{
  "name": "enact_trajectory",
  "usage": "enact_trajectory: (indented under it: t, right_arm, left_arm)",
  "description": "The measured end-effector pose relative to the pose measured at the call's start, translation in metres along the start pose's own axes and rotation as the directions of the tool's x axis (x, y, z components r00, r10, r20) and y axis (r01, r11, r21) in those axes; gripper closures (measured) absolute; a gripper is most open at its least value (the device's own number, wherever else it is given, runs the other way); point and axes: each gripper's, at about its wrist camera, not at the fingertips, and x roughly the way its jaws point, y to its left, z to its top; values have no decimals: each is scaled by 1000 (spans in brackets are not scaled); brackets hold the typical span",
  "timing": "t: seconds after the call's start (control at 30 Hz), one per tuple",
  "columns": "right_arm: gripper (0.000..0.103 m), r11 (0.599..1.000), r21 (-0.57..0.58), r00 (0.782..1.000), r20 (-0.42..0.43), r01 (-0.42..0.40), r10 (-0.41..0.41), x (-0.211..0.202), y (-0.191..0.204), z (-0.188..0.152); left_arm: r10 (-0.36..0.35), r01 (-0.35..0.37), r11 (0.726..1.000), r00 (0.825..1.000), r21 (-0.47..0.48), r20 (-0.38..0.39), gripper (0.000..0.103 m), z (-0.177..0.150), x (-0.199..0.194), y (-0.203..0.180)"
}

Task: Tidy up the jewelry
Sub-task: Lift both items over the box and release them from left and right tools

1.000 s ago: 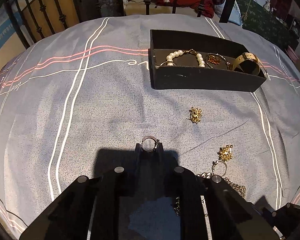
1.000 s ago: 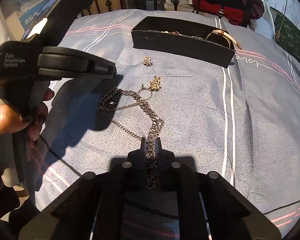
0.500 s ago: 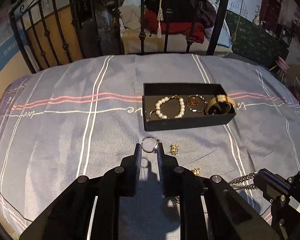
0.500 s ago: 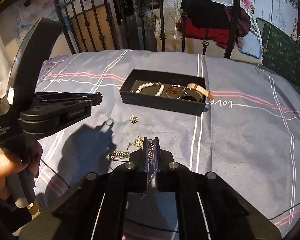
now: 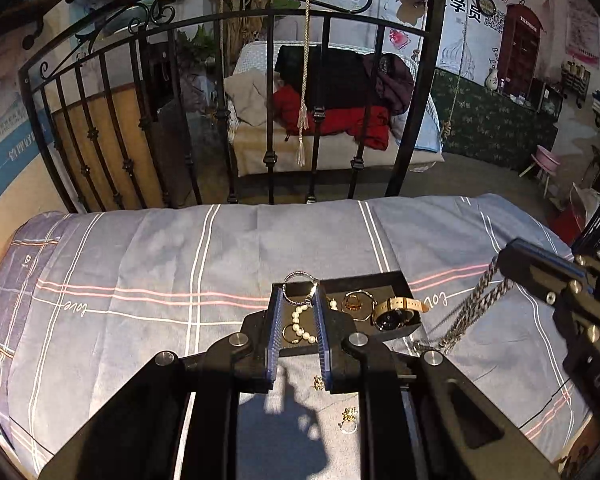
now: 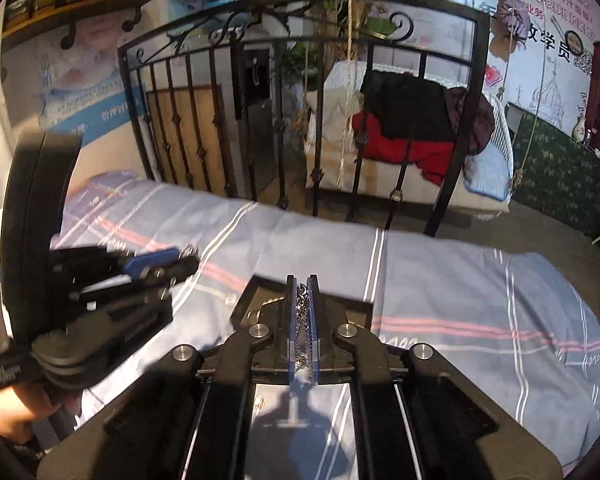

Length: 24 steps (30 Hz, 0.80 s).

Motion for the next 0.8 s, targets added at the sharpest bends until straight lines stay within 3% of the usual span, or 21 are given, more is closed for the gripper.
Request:
enact_trajectory:
  t: [0.2,0.33,0.47,0.5,0.57,0.67,0.8]
  right_arm:
    - [97,1000,13,999,36,27,-27,9,-14,42]
    - [97,999,10,999,2,36,-36,33,-17,52]
    - [96,999,24,997,-74,40,-38,65,-21,41]
    - [86,999,30,995,-97,41,-38,73,-21,38]
    - [44,999,30,992,-119,45,-42,84,-22,27]
    - [42,998,13,991,-120,64,-62,87,-21,16]
    - [42,997,33,992,-111,71,-67,79,-29,8]
  left_arm:
    - [-1,1,1000,1000,-12,-6,88,22,19,0]
    - [7,-8,1000,999,-9,-31,88,26,39,-3]
    - [12,-12,1000,996,-2,-84,87,22,63,-5]
    - [21,-21,1000,995,-1,-96,87,19,68,-5]
    - [28,-27,1000,993,9,-118,82,14,76,-7]
    - [40,-39,999,991,8,-126,75,8,81,-6]
    - [38,-39,999,991,-6,-126,73,3,78,-3]
